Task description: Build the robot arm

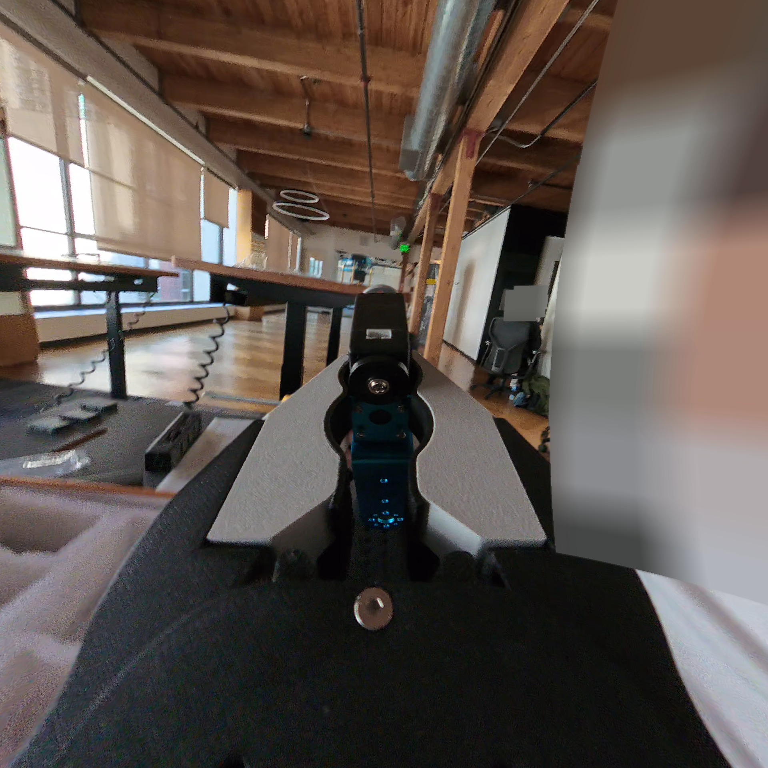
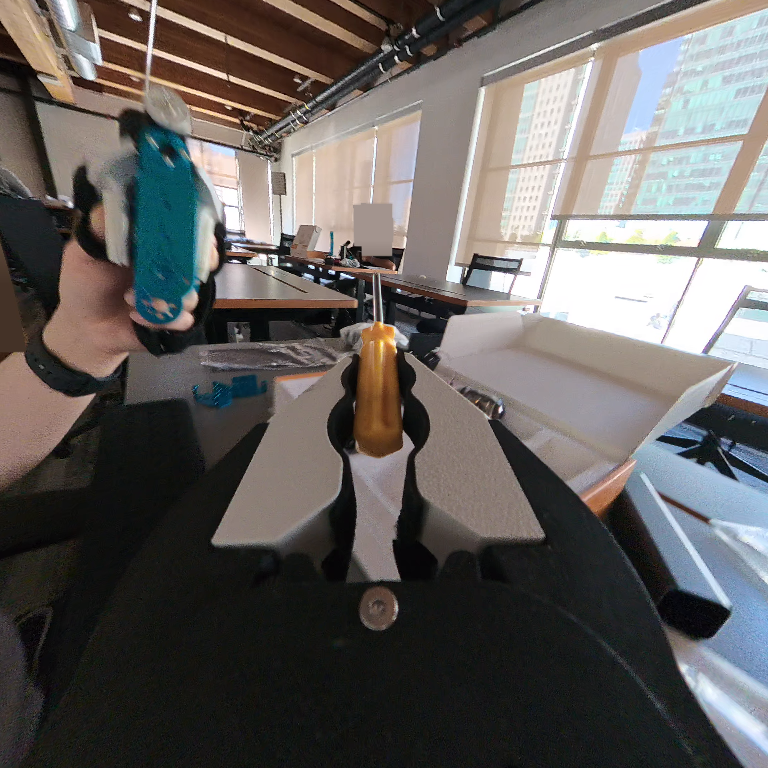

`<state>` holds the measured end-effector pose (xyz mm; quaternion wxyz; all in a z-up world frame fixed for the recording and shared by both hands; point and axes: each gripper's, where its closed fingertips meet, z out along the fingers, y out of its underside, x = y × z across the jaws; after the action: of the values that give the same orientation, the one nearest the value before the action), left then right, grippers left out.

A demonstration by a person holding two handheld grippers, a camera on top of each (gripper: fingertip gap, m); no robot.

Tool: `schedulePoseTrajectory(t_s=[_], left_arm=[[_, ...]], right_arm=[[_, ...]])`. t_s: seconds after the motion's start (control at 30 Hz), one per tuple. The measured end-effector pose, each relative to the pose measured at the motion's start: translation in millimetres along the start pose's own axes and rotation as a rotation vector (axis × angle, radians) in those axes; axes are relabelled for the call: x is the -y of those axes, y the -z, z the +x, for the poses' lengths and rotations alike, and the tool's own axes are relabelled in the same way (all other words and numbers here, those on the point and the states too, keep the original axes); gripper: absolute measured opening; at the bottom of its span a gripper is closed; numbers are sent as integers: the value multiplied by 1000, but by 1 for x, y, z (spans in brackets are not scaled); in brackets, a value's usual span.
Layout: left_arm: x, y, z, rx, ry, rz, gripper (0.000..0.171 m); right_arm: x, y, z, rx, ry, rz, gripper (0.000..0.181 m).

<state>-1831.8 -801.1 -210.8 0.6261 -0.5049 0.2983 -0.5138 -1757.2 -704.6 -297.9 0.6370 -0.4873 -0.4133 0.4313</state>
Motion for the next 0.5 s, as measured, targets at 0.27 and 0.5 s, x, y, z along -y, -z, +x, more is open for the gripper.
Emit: schedulePoseTrajectory(t_s=[0.27, 0.5], left_arm=[[-128, 24, -7, 59, 351, -48, 22], [-168, 46, -18, -31, 724, -242, 21]], right_arm=[[-41, 61, -54, 91, -25, 79, 16], [-66, 52, -92, 299, -34, -41, 16]])
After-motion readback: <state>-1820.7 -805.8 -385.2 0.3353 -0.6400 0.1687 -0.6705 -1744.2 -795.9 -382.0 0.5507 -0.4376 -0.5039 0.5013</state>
